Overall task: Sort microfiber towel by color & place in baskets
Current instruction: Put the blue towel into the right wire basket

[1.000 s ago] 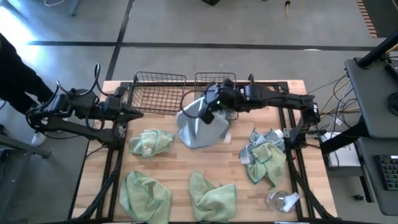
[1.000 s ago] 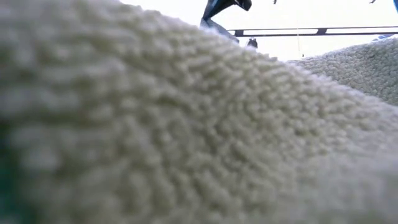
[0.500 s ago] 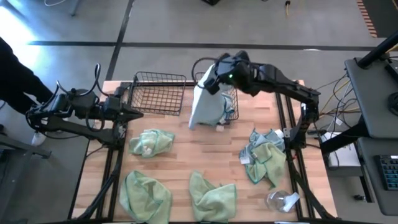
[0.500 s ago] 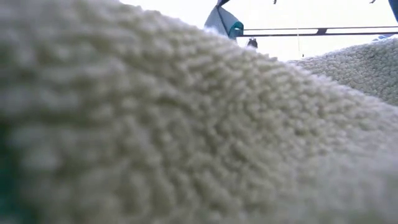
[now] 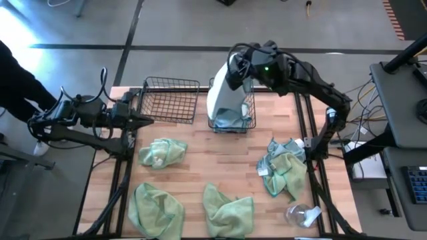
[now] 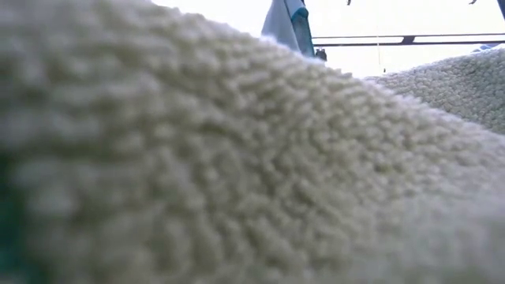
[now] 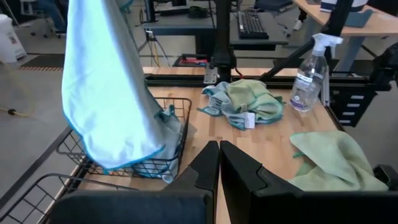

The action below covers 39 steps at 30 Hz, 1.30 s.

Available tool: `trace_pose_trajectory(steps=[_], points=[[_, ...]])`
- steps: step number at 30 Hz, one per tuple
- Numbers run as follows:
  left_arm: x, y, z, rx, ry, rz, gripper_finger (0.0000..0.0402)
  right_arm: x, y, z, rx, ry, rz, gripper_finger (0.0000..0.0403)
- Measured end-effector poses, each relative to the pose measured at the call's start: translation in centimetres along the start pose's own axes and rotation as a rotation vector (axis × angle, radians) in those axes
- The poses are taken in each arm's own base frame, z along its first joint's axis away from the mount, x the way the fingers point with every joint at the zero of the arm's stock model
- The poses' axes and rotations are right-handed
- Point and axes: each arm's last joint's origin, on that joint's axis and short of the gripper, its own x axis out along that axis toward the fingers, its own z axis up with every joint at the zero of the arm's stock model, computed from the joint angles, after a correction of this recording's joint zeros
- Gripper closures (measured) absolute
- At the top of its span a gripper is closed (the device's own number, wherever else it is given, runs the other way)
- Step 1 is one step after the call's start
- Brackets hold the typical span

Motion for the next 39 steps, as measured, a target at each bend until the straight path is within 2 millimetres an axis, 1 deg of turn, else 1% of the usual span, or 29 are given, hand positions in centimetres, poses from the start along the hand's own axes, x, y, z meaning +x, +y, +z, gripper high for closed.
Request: trace_pose_trajectory(steps=[11, 23, 27, 32, 36, 39], points=[[0.0, 0.0, 0.0, -0.008, 0.0, -0.001, 0.0402, -1.7, -1.3, 1.4, 0.016, -0.096, 0.007, 0.0394], [0.0, 0.0, 0.0, -0.008, 0.001, -0.003, 0.0402, -2.2, -1.6, 2.0, 0.013, -0.149, 0.008, 0.0394], [0.0, 0.0, 0.0, -0.011, 0.001, -0.004, 0.0402, -2.1, -1.4, 1.6, 0.007, -0.115, 0.013, 0.0394], [0.0, 0.0, -0.1, -0.009, 0.009, -0.003, 0.0402, -1.6, -1.1, 0.4, 0.029, -0.023, 0.012, 0.0394], [0.0, 0.0, -0.2, -0.007, 0.02, -0.003, 0.0402, -0.8, -0.6, -0.8, 0.029, 0.075, 0.001, 0.0394], [0.0, 0.0, -0.2, -0.007, 0.023, -0.003, 0.0402, 0.2, 0.1, -1.9, 0.022, 0.162, 0.001, 0.0394]])
